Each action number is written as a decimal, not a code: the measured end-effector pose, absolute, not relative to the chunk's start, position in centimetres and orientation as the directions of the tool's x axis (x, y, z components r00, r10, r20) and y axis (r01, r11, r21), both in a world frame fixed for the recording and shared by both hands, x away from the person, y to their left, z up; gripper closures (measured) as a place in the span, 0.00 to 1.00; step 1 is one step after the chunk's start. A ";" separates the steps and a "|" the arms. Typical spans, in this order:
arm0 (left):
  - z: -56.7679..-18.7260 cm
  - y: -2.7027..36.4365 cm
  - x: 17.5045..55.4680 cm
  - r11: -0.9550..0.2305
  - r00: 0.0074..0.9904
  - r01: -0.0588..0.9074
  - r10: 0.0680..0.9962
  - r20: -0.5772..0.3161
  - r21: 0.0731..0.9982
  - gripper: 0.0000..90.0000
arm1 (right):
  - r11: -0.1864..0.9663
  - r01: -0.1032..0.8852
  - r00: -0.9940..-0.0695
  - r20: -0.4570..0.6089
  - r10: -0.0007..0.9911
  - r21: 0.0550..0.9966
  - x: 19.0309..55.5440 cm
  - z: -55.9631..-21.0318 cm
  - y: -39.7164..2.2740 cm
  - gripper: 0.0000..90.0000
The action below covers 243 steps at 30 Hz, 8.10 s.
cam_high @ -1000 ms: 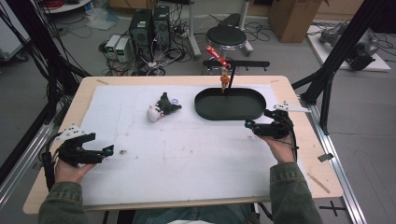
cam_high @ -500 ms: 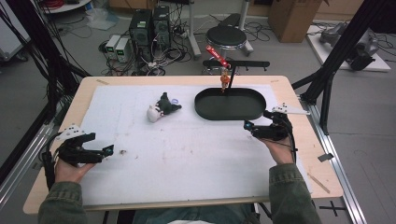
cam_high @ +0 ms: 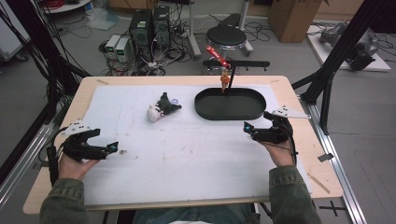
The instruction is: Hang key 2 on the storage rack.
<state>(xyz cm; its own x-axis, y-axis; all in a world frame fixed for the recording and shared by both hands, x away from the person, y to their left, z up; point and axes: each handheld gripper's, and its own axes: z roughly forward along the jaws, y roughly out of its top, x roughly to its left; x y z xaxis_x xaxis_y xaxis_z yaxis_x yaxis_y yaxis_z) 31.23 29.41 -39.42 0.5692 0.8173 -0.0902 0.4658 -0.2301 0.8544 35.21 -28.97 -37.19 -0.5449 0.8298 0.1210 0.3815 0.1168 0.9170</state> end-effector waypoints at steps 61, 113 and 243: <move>-40.6 16.3 51.3 -0.567 0.672 0.653 0.739 -0.040 0.502 0.06 | 0.083 0.372 -0.492 0.120 0.862 0.925 31.9 -39.0 -31.5 0.01; -32.3 16.6 47.2 -0.615 0.757 0.564 0.652 -0.047 0.550 0.59 | 0.073 0.379 -0.496 0.136 0.858 0.923 32.4 -39.2 -31.4 0.01; -26.8 11.1 50.7 -0.344 0.757 0.502 0.618 -0.212 0.793 0.10 | 0.085 0.393 -0.506 0.138 0.851 0.915 32.8 -39.6 -30.9 0.01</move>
<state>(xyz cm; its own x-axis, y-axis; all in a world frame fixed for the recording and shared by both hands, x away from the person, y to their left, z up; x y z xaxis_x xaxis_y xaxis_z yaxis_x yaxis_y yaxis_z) 50.66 11.12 -26.83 0.7571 0.6180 -0.2115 0.5025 -0.3441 0.7932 32.77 -30.93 -39.60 -0.5059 0.8515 0.1381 0.3934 0.0852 0.9154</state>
